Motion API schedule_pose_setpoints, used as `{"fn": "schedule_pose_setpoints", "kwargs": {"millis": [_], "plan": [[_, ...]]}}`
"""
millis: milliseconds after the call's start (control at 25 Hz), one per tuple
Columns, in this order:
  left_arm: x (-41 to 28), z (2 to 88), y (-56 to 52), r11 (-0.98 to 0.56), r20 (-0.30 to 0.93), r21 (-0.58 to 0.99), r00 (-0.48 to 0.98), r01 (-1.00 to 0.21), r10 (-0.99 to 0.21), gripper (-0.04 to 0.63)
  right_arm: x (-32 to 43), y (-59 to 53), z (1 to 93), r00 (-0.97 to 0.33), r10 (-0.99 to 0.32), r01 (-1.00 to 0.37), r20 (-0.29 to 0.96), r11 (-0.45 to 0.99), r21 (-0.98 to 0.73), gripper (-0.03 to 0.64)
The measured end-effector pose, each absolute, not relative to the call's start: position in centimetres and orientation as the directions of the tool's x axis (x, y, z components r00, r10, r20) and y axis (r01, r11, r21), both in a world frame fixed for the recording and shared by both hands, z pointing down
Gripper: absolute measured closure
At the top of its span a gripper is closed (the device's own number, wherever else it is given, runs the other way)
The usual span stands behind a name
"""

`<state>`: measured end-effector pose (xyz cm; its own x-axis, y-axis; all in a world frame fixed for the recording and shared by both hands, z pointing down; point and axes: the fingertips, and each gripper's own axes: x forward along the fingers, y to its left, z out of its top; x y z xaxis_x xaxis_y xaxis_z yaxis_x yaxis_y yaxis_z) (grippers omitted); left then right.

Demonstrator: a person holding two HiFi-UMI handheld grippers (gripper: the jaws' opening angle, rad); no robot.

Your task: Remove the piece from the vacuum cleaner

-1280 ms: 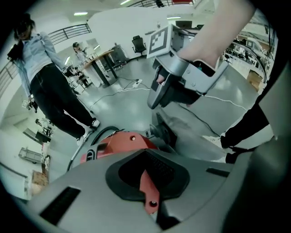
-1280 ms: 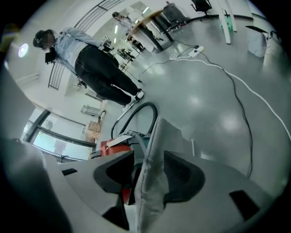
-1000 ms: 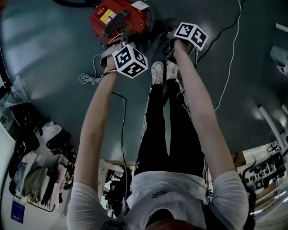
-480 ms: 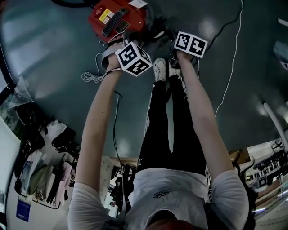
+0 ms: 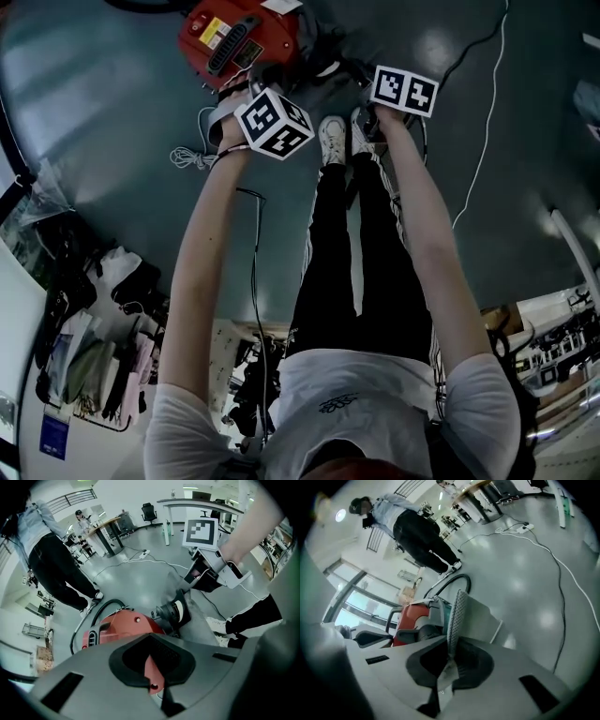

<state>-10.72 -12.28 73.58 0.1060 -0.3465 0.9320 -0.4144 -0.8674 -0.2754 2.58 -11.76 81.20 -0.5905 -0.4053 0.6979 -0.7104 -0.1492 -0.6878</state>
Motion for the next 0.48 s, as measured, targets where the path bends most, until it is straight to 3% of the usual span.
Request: {"fn": "schedule_pose_setpoints", "kwargs": {"millis": [240,480], "plan": [[-10.77,73.60,-12.21,-0.866,0.938,-0.273,0.085,-0.419,-0.337,0.595,2.57,-11.15,80.72,-0.572,-0.393,-0.769,0.720,-0.050,-0.638,0.594],[-10.89,73.63,-12.43,-0.857,0.934,-0.278,0.088,-0.433,-0.347,0.595,2.70,-11.51,80.50,-0.594,-0.338,-0.802,0.730,0.167,-0.574,0.594]]}}
